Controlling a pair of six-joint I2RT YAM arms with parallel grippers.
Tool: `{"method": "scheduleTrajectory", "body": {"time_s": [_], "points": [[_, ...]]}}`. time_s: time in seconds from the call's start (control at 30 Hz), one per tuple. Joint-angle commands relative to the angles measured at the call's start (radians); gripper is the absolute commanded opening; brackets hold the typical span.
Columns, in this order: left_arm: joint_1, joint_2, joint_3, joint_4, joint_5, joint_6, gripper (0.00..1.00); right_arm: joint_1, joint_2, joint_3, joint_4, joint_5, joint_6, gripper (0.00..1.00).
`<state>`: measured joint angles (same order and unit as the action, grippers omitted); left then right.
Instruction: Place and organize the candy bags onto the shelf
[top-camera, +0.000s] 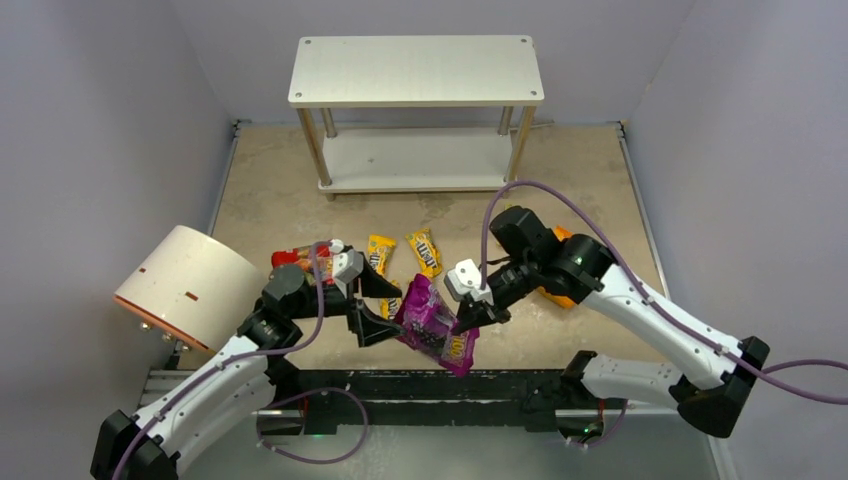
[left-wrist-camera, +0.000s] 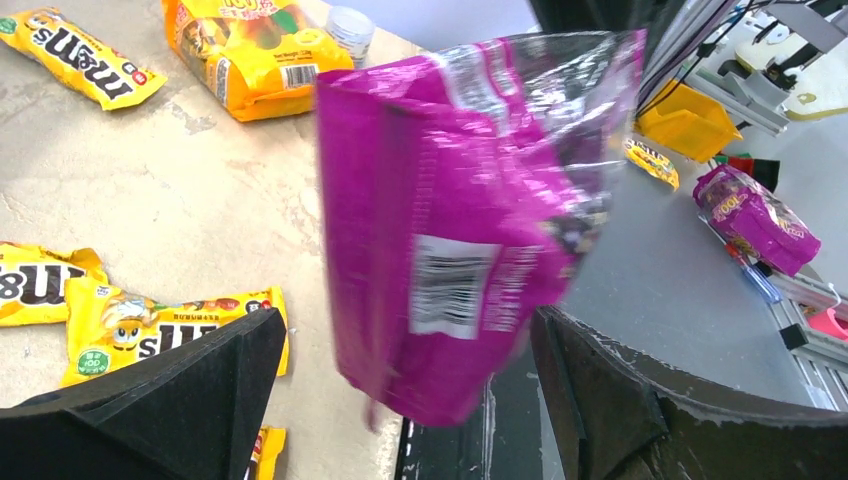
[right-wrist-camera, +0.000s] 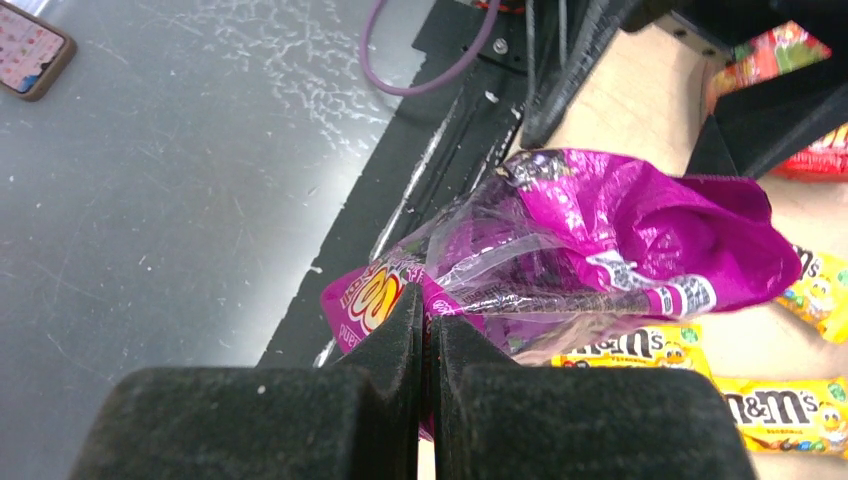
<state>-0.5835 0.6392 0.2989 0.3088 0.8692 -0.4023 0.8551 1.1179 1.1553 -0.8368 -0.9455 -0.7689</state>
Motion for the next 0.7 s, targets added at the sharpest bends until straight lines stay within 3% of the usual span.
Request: {"method": "scheduleTrajectory", "body": {"time_s": [0.0, 0.17, 0.37, 0.67], "points": [[-0.001, 0.001, 0.002, 0.022, 0.000, 0.029, 1.00, 0.014, -0.066, 0.051, 0.021, -0.128, -0.052, 0.00], [-0.001, -0.014, 0.004, 0.072, 0.049, -0.002, 1.00, 0.022, -0.073, 0.046, 0.027, -0.115, -0.041, 0.00], [-0.001, 0.017, -0.063, 0.454, 0.174, -0.213, 1.00, 0.023, 0.003, 0.082, -0.001, -0.117, -0.100, 0.00], [-0.018, 0.149, -0.062, 0.592, 0.203, -0.269, 1.00, 0.023, 0.056, 0.183, -0.063, -0.114, -0.235, 0.00]]}}
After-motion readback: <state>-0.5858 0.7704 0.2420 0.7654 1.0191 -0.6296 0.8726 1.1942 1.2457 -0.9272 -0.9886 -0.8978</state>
